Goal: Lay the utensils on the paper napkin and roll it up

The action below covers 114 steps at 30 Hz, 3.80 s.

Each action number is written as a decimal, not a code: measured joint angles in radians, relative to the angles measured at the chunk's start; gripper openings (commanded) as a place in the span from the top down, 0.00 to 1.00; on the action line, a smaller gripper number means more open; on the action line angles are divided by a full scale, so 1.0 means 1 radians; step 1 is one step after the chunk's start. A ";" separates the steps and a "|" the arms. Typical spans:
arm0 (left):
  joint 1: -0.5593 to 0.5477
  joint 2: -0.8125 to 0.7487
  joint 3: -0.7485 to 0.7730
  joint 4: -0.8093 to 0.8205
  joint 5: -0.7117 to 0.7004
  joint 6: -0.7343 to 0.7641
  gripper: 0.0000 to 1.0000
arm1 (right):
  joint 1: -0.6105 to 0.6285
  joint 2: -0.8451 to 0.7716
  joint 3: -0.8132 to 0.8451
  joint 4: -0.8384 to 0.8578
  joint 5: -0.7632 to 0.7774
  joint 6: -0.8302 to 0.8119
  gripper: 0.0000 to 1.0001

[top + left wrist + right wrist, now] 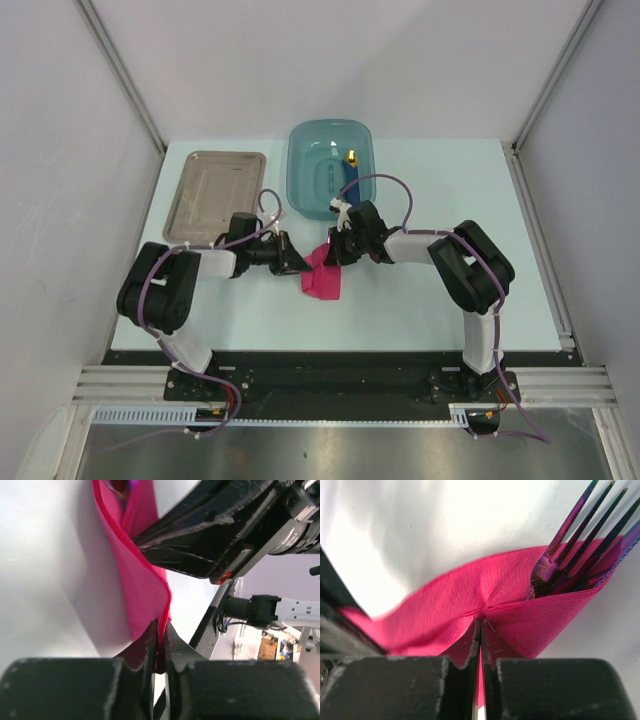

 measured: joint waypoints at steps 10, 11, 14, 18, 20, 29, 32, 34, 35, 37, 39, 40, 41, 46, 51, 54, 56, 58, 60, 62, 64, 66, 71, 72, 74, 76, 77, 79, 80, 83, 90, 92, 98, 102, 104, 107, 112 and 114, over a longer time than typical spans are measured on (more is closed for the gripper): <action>-0.128 0.056 0.060 -0.024 -0.068 0.000 0.83 | 0.002 0.000 0.000 0.000 0.007 0.012 0.96; -0.135 0.064 0.061 -0.030 -0.079 0.000 0.79 | 0.002 0.000 0.001 0.000 0.008 0.013 0.97; -0.157 0.098 0.078 -0.063 -0.130 0.011 0.73 | 0.002 0.000 0.001 0.000 0.009 0.015 0.96; -0.173 0.131 0.117 -0.123 -0.177 0.019 0.82 | 0.002 0.000 0.001 -0.001 0.010 0.016 0.94; -0.175 0.140 0.144 -0.177 -0.198 0.027 0.90 | 0.002 0.000 0.003 -0.004 0.009 0.019 0.92; -0.180 0.165 0.225 -0.320 -0.227 0.056 1.00 | -0.026 -0.003 0.065 -0.129 -0.049 0.059 0.79; -0.180 0.167 0.229 -0.327 -0.226 0.056 1.00 | -0.067 -0.030 0.065 -0.147 -0.117 0.114 0.78; -0.180 0.168 0.231 -0.329 -0.224 0.057 1.00 | -0.106 -0.079 0.034 -0.116 -0.168 0.169 0.78; -0.180 0.168 0.231 -0.329 -0.224 0.059 1.00 | -0.124 -0.113 0.010 -0.097 -0.190 0.200 0.78; -0.180 0.168 0.231 -0.329 -0.224 0.063 1.00 | -0.154 -0.164 -0.025 -0.064 -0.220 0.244 0.80; -0.181 0.168 0.231 -0.328 -0.223 0.063 1.00 | -0.174 -0.195 -0.054 -0.012 -0.243 0.287 0.82; -0.182 0.168 0.231 -0.328 -0.223 0.063 1.00 | -0.175 -0.197 -0.068 0.013 -0.253 0.308 0.82; -0.183 0.168 0.231 -0.328 -0.223 0.063 1.00 | -0.174 -0.196 -0.079 0.031 -0.259 0.322 0.82; -0.183 0.168 0.231 -0.327 -0.222 0.063 1.00 | -0.167 -0.142 -0.126 0.090 -0.288 0.405 0.85; -0.183 0.168 0.231 -0.327 -0.222 0.063 1.00 | -0.167 -0.067 -0.127 0.131 -0.293 0.438 0.87; -0.183 0.168 0.231 -0.326 -0.221 0.063 1.00 | -0.167 -0.034 -0.126 0.140 -0.293 0.444 0.88; -0.183 0.168 0.231 -0.326 -0.221 0.063 1.00 | -0.166 -0.014 -0.123 0.143 -0.293 0.444 0.89; -0.183 0.168 0.231 -0.325 -0.221 0.063 1.00 | -0.165 0.000 -0.122 0.150 -0.297 0.444 0.89; -0.183 0.168 0.230 -0.324 -0.220 0.063 1.00 | -0.162 0.004 -0.122 0.159 -0.298 0.445 0.89; -0.183 0.168 0.230 -0.324 -0.220 0.063 1.00 | -0.159 0.009 -0.121 0.170 -0.298 0.447 0.89; -0.183 0.168 0.230 -0.324 -0.220 0.063 1.00 | -0.156 0.011 -0.121 0.177 -0.296 0.449 0.89; -0.183 0.168 0.230 -0.324 -0.220 0.063 1.00 | -0.155 0.012 -0.121 0.181 -0.296 0.454 0.88; -0.183 0.168 0.230 -0.324 -0.220 0.063 1.00 | -0.149 0.020 -0.114 0.189 -0.292 0.462 0.89; -0.183 0.168 0.230 -0.324 -0.220 0.063 1.00 | -0.148 0.023 -0.113 0.191 -0.290 0.462 0.89; -0.183 0.168 0.230 -0.324 -0.220 0.063 1.00 | -0.148 0.031 -0.111 0.195 -0.286 0.462 0.89; -0.183 0.167 0.230 -0.323 -0.220 0.063 1.00 | -0.148 0.033 -0.111 0.197 -0.284 0.462 0.90; -0.183 0.166 0.228 -0.320 -0.219 0.063 1.00 | -0.150 0.033 -0.111 0.198 -0.282 0.462 0.90; -0.183 0.162 0.221 -0.309 -0.219 0.063 1.00 | -0.150 0.033 -0.112 0.199 -0.278 0.462 0.90; -0.185 0.158 0.217 -0.303 -0.219 0.063 1.00 | -0.150 0.034 -0.113 0.200 -0.277 0.462 0.91; -0.189 0.142 0.196 -0.271 -0.227 0.060 1.00 | -0.150 0.035 -0.116 0.203 -0.269 0.462 0.92; -0.213 0.093 0.172 -0.209 -0.235 0.029 1.00 | -0.153 0.038 -0.123 0.192 -0.252 0.461 0.92; -0.226 0.091 0.172 -0.188 -0.233 0.014 1.00 | -0.153 0.038 -0.123 0.192 -0.248 0.461 0.92; -0.265 0.091 0.172 -0.137 -0.232 -0.022 1.00 | -0.152 0.038 -0.123 0.191 -0.246 0.461 0.92; -0.275 0.102 0.173 -0.107 -0.232 -0.035 1.00 | -0.151 0.038 -0.123 0.191 -0.246 0.461 0.92; -0.279 0.117 0.173 -0.095 -0.233 -0.040 1.00 | -0.151 0.038 -0.123 0.190 -0.246 0.462 0.92; -0.284 0.143 0.173 -0.069 -0.233 -0.050 1.00 | -0.151 0.038 -0.123 0.190 -0.245 0.462 0.92; -0.293 0.177 0.173 -0.013 -0.232 -0.076 1.00 | -0.151 0.038 -0.124 0.189 -0.245 0.462 0.92; -0.296 0.183 0.173 0.011 -0.232 -0.089 1.00 | -0.151 0.037 -0.124 0.188 -0.244 0.462 0.92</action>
